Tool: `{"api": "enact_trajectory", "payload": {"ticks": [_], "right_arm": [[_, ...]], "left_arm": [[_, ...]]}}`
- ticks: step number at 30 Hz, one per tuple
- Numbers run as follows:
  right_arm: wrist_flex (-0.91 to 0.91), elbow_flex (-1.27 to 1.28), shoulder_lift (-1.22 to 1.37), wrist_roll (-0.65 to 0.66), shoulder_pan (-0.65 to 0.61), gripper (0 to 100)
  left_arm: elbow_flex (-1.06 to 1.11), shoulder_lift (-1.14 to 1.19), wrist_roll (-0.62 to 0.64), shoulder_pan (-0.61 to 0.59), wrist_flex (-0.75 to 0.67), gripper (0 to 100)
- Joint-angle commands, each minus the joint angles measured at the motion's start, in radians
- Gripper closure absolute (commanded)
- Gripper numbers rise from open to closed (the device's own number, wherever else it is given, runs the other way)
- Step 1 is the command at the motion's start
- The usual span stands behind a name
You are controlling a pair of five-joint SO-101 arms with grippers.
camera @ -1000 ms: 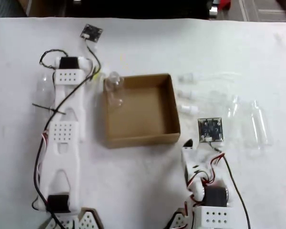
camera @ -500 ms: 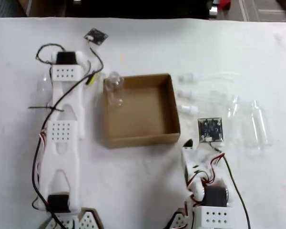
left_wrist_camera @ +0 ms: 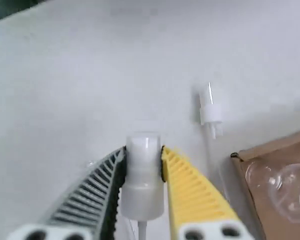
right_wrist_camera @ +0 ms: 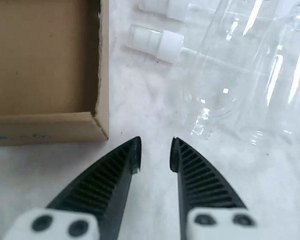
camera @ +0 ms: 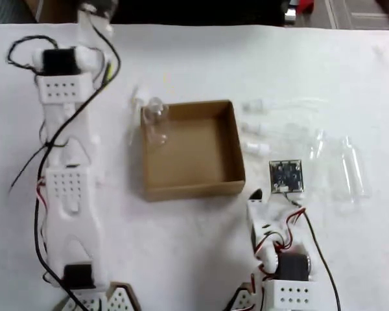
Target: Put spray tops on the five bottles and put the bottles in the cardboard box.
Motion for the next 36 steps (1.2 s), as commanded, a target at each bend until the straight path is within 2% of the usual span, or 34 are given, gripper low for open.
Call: {"api": "enact_trajectory", "payload": {"ticks": [1,9,13,17,23,28,32,36], "right_arm": [[0.001,0.011,-0.010,0.011,-0.008,90.7],[0.002,0.011,-0.010,0.011,-0.008,90.7],[0.005,0.011,-0.010,0.011,-0.007,90.8],[0.007,0.011,-0.010,0.011,-0.007,90.9],[0.007,0.011,-0.010,0.011,-0.005,90.9],[0.007,0.011,-0.010,0.011,-0.005,90.9],[0.007,0.011,-0.010,0.011,-0.005,90.9],[0.007,0.011,-0.010,0.011,-0.005,90.9]], "left_arm": [[0.081,-0.269,0.043,0.012,0.008,97],[0.462,-0.760,0.044,0.156,-0.018,97],[0.511,-0.931,0.054,0.199,-0.020,97],[0.519,-1.099,0.130,0.257,-0.006,97],[0.575,-1.282,0.137,0.371,-0.009,97],[0.687,-1.425,0.170,0.397,-0.006,97],[0.821,-1.613,0.195,0.483,-0.009,97],[0.990,-1.788,0.192,0.524,-0.075,97]]}}
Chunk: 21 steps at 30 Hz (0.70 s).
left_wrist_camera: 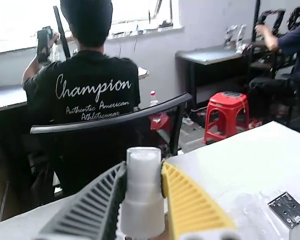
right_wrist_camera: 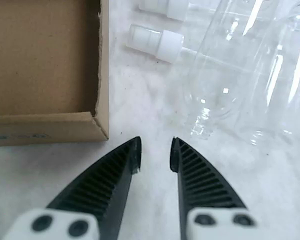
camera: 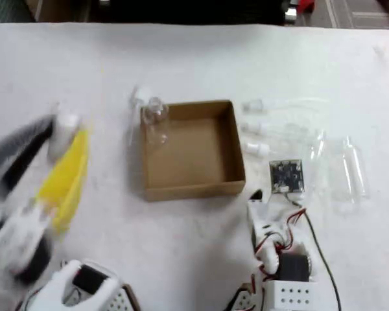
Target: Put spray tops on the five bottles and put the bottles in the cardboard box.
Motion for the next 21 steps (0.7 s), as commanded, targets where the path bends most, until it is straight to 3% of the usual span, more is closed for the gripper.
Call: {"api": "enact_trajectory", "payload": {"ticks": [1,6,15,21], "right_arm": [[0.007,0.011,-0.010,0.011,-0.005,90.9],[0.007,0.011,-0.010,0.011,-0.005,90.9],[0.007,0.011,-0.010,0.011,-0.005,91.0],[0.007,0.011,-0.010,0.011,-0.007,90.9]], "left_arm": [[0.186,-0.133,0.015,0.022,-0.110,97],[0.614,-0.269,0.015,-0.031,-0.457,97],[1.490,-0.506,0.017,-0.176,-1.481,98],[1.699,-0.453,0.017,-0.203,-1.803,98]]}}
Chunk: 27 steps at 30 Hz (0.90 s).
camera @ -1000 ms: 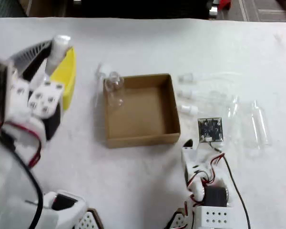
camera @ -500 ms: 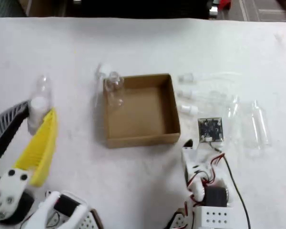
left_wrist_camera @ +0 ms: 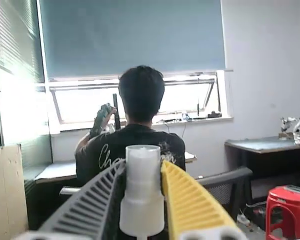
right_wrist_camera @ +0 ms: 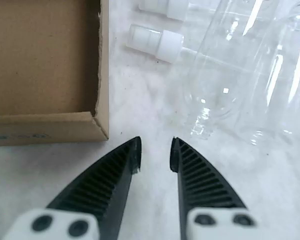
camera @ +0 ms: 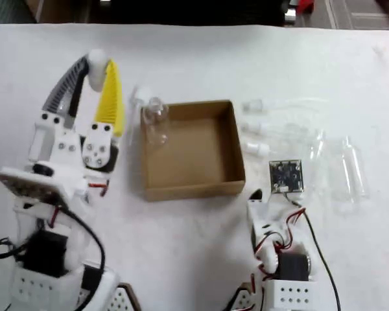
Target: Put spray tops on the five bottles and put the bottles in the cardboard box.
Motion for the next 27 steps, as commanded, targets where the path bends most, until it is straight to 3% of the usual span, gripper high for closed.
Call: {"api": "enact_trajectory", "payload": {"ticks": [1,10,20,27], "right_arm": [[0.007,0.011,-0.010,0.011,-0.007,90.9],[0.007,0.011,-0.010,0.011,-0.007,90.8],[0.002,0.011,-0.010,0.011,-0.007,90.8],[0.002,0.011,-0.010,0.011,-0.007,90.7]], "left_arm": [[0.044,0.059,0.017,-0.021,-0.219,98],[-0.094,0.498,0.021,-0.013,-0.434,98],[-0.325,0.892,0.023,-0.002,-0.532,98],[-0.413,1.015,0.023,0.025,-0.532,98]]}}
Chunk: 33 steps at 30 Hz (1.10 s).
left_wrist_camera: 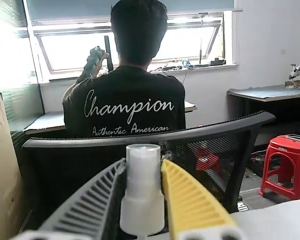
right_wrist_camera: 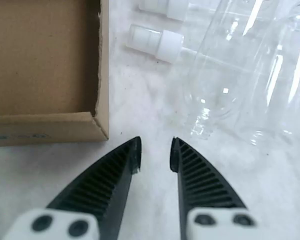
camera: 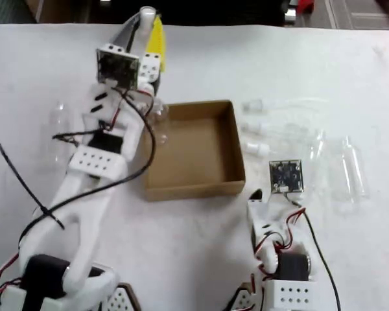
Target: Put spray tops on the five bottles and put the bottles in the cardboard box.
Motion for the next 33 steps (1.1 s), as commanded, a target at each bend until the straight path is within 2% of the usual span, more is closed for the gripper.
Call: {"api": "enact_trajectory", "payload": {"ticks": [1,20,26,33], "right_arm": [[0.002,0.011,-0.010,0.011,-0.007,90.7],[0.004,0.011,-0.010,0.011,-0.007,90.7],[0.002,0.011,-0.010,0.011,-0.007,90.7],[0.001,0.011,-0.010,0.011,-0.007,90.7]], "left_arm": [[-0.107,0.008,0.014,0.027,-0.031,98],[-0.123,0.038,0.014,0.059,-0.032,98],[-0.115,0.137,0.014,0.058,-0.137,98],[-0.112,0.151,0.014,0.053,-0.130,98]]}}
